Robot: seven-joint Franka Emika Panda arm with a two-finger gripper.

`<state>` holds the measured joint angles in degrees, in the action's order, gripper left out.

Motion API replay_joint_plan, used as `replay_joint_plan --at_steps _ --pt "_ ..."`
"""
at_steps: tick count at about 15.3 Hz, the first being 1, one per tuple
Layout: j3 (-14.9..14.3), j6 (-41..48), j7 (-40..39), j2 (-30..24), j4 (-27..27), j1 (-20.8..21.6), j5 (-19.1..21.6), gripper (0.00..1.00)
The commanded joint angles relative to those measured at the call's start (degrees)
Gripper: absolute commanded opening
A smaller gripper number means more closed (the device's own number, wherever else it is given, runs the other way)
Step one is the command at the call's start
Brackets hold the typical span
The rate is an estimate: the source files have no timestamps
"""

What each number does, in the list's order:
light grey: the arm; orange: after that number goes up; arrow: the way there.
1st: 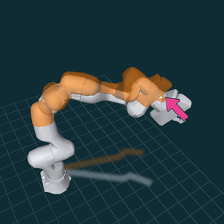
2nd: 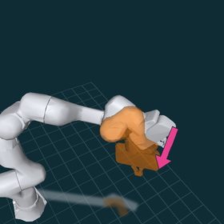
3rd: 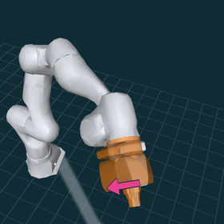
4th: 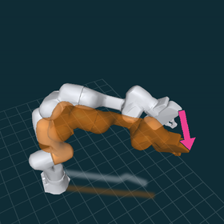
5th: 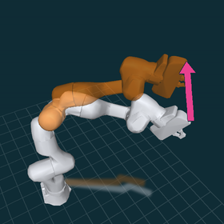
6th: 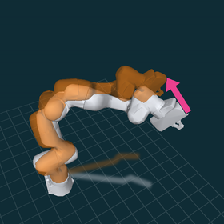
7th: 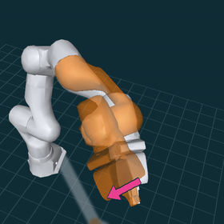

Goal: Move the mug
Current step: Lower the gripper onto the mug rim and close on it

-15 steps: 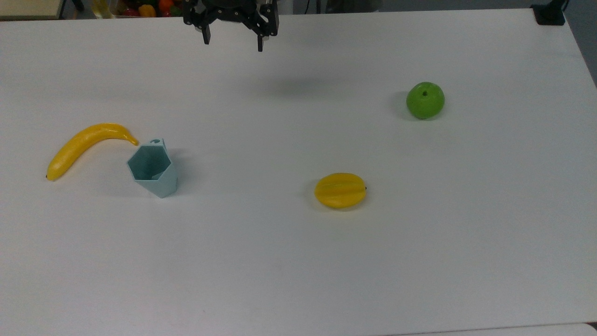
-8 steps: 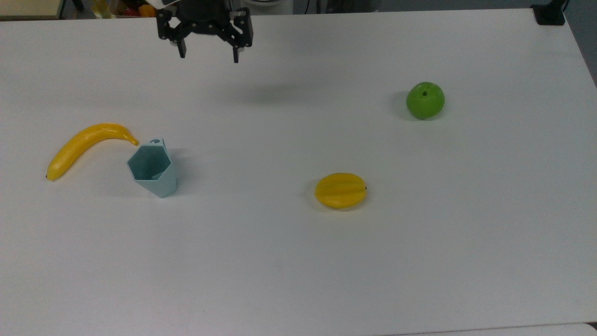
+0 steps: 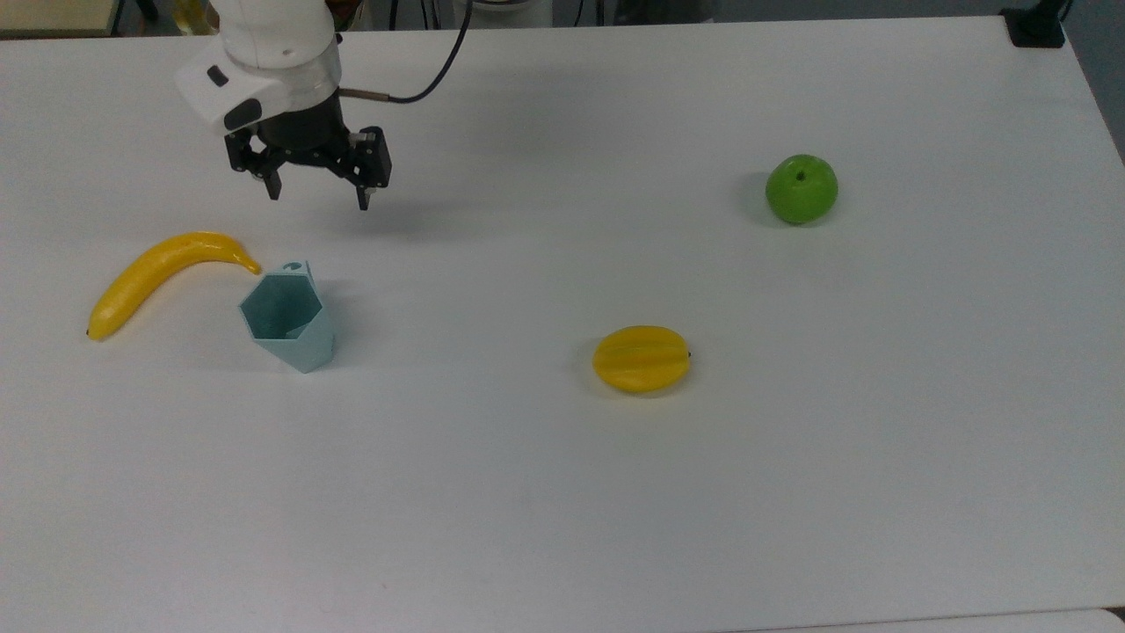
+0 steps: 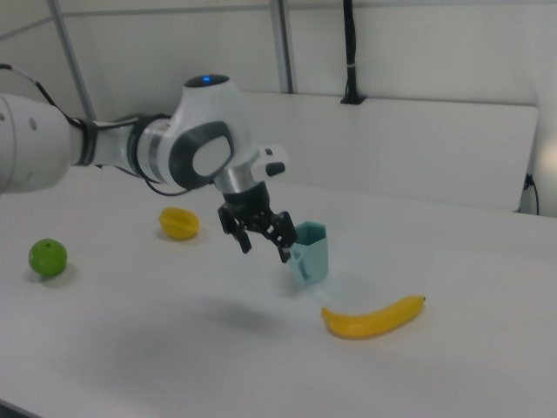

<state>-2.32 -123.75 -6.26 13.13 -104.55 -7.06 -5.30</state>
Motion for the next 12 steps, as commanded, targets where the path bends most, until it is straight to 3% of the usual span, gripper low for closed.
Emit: replay_joint_plan --at_steps 1,3,6,9,12 --pt "-0.14 -6.66 -0.68 3.82 -0.57 -1.20 -2.95 0.95" --pt "-0.14 -10.88 -0.60 6.19 -0.30 -1.47 -3.31 0.91" --pt "-0.05 -15.72 0.80 7.87 -0.21 -1.21 -3.13 0.78" --pt "-0.05 -16.08 1.34 8.40 -0.13 -0.68 -3.04 0.46" --pt "0.04 -17.92 1.42 9.19 -0.13 -0.50 -2.78 0.21"
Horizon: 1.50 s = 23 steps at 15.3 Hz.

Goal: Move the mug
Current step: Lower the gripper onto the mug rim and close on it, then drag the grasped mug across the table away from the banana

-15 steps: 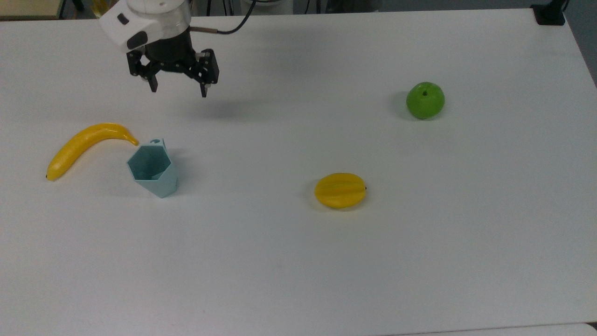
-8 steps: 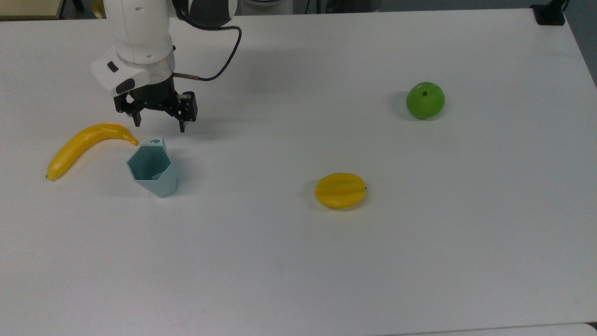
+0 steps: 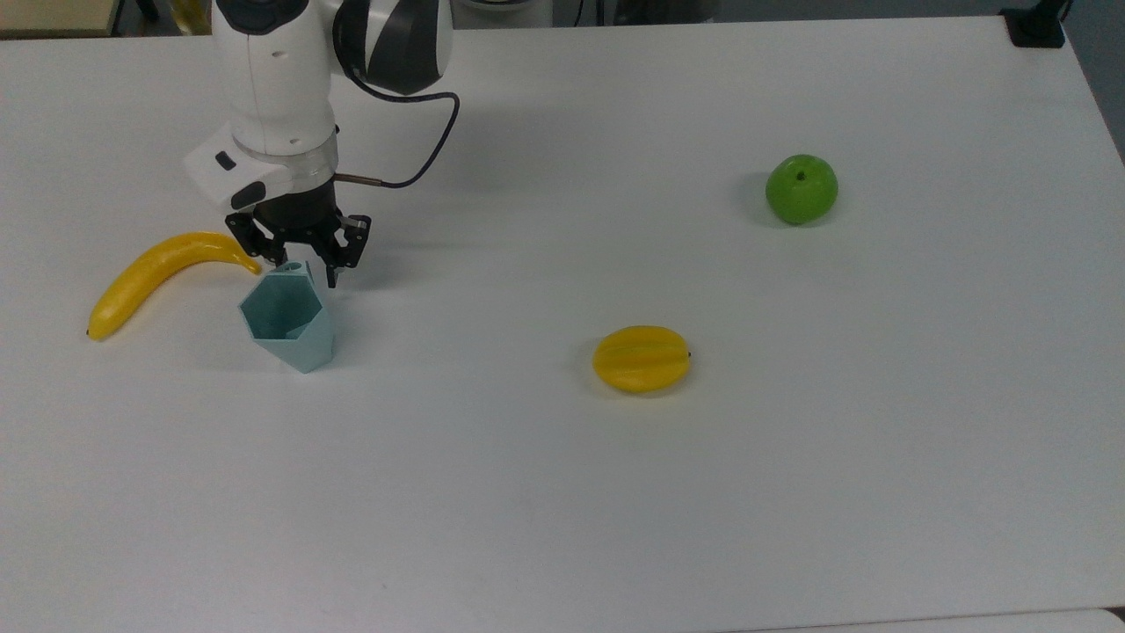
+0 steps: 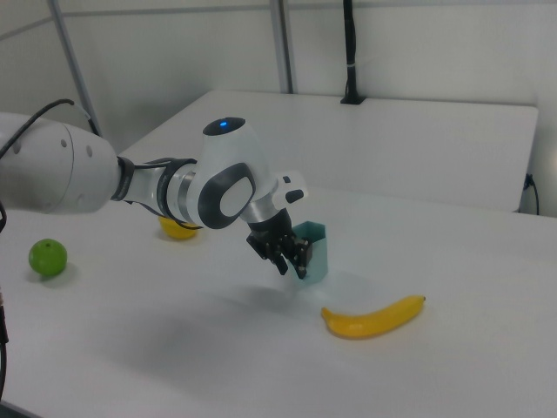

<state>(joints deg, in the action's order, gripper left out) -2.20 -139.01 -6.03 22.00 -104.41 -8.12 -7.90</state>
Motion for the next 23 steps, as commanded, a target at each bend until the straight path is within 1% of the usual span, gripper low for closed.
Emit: replay_joint_plan --at_steps 1,3,5,8,11,12,14,16,19,20,21,22,23 --pt "-0.08 -3.63 1.20 0.49 -0.27 0.64 -0.10 0.15" --pt "-0.08 -4.51 2.24 0.58 -0.18 1.26 -0.10 0.09" --pt "0.18 -4.51 4.61 0.15 -0.18 2.22 -0.10 0.09" --pt "0.18 -3.29 10.05 -1.78 -0.79 5.12 -0.63 0.07" --pt "0.27 6.53 12.27 -5.91 -1.85 8.45 -0.72 0.07" --pt "0.35 9.95 13.05 -8.53 -4.02 9.86 -0.72 0.07" --pt "0.44 10.43 13.50 -12.93 -9.90 11.27 -0.72 0.07" --pt "0.62 10.17 13.50 -16.45 -15.53 11.63 -0.72 0.07" --pt "0.71 10.60 13.59 -18.13 -19.15 12.16 -0.72 0.08" --pt "0.71 10.60 13.67 -18.22 -19.51 12.77 -0.72 0.08" --pt "0.71 10.86 14.20 -18.31 -19.52 12.77 -0.72 0.16" --pt "0.71 11.04 14.81 -18.57 -19.52 12.86 -0.72 0.48" --pt "0.71 12.61 14.91 -19.10 -19.25 12.77 -0.72 0.88"
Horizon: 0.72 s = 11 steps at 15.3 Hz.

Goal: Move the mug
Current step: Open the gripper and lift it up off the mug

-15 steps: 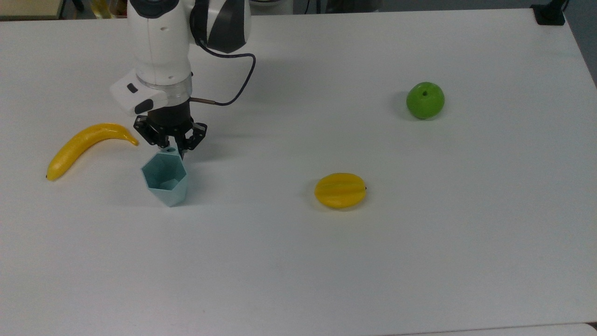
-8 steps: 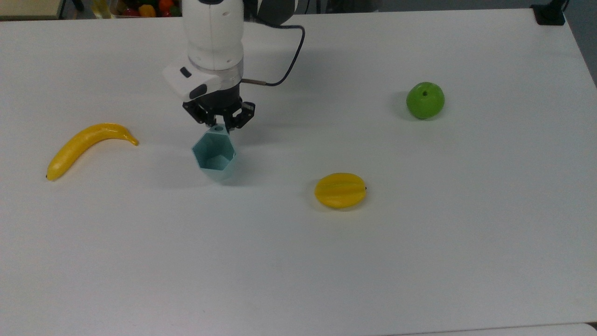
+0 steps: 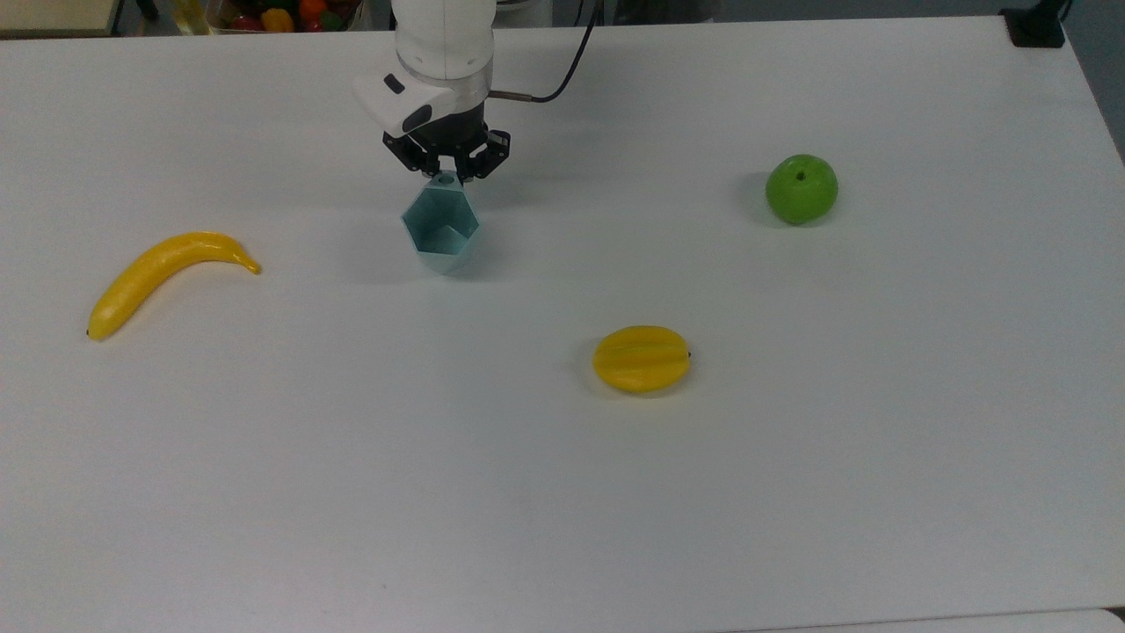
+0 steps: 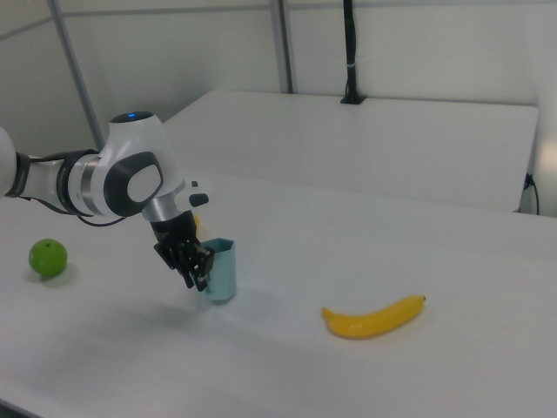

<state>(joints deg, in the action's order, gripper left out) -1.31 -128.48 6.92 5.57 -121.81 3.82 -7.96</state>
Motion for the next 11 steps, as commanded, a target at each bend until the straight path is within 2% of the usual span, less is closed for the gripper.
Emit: replay_joint_plan --at_steps 1,3,5,9,11 --pt "-0.27 4.01 1.96 -2.93 -1.59 0.92 -0.66 1.00" --pt "-0.18 7.00 1.70 -4.15 -0.54 1.54 -0.66 1.00" --pt "-0.18 12.61 1.43 -4.51 2.88 1.80 -0.66 1.00" --pt "-0.18 24.83 2.05 -4.69 16.04 2.33 0.48 1.00" --pt "-0.27 28.88 1.61 -4.78 20.45 2.24 2.06 1.00"
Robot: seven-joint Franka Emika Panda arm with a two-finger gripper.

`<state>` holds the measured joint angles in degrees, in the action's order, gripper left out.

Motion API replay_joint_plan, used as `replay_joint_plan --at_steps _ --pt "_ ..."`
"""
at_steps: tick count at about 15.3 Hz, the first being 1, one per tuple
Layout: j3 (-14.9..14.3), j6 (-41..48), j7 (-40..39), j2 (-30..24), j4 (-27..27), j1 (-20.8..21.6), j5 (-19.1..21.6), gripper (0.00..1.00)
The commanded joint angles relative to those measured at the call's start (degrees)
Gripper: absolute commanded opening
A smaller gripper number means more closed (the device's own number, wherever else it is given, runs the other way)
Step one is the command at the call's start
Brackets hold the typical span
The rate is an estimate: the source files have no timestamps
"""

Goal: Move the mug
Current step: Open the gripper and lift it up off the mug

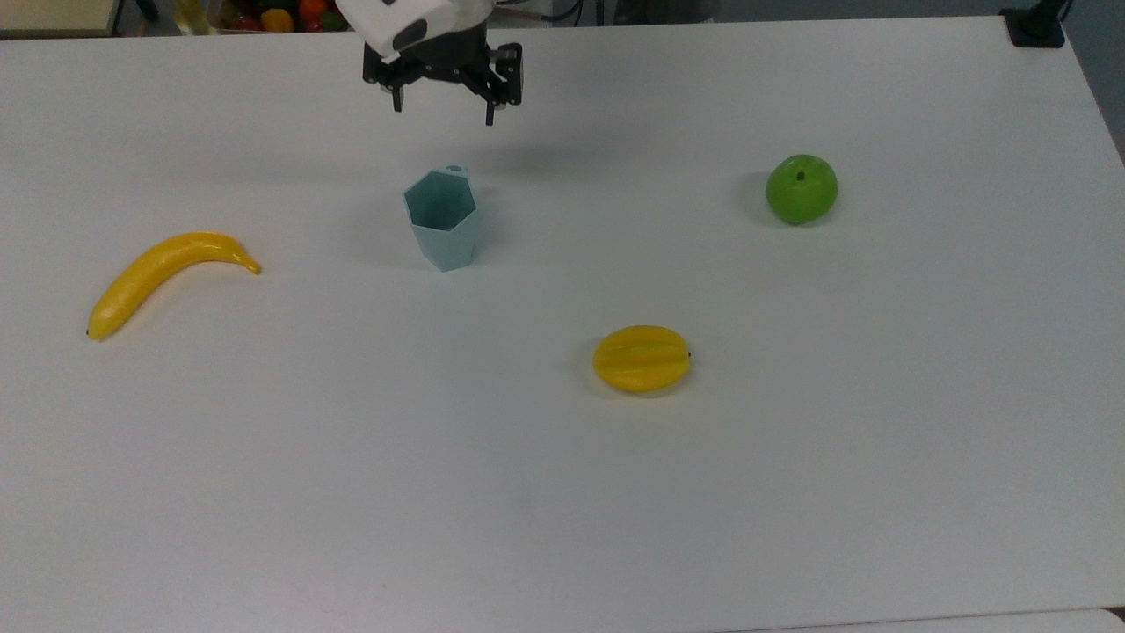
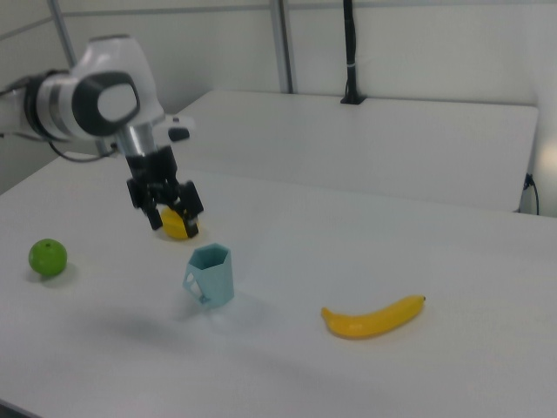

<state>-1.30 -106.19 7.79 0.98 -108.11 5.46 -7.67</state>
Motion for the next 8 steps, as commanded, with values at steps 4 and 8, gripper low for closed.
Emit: replay_joint_plan --at_steps 4,8 --pt "-0.37 14.07 0.48 -0.28 13.17 0.26 3.62 1.00" --pt "-0.64 15.05 0.56 -0.28 15.38 0.08 3.62 1.00"
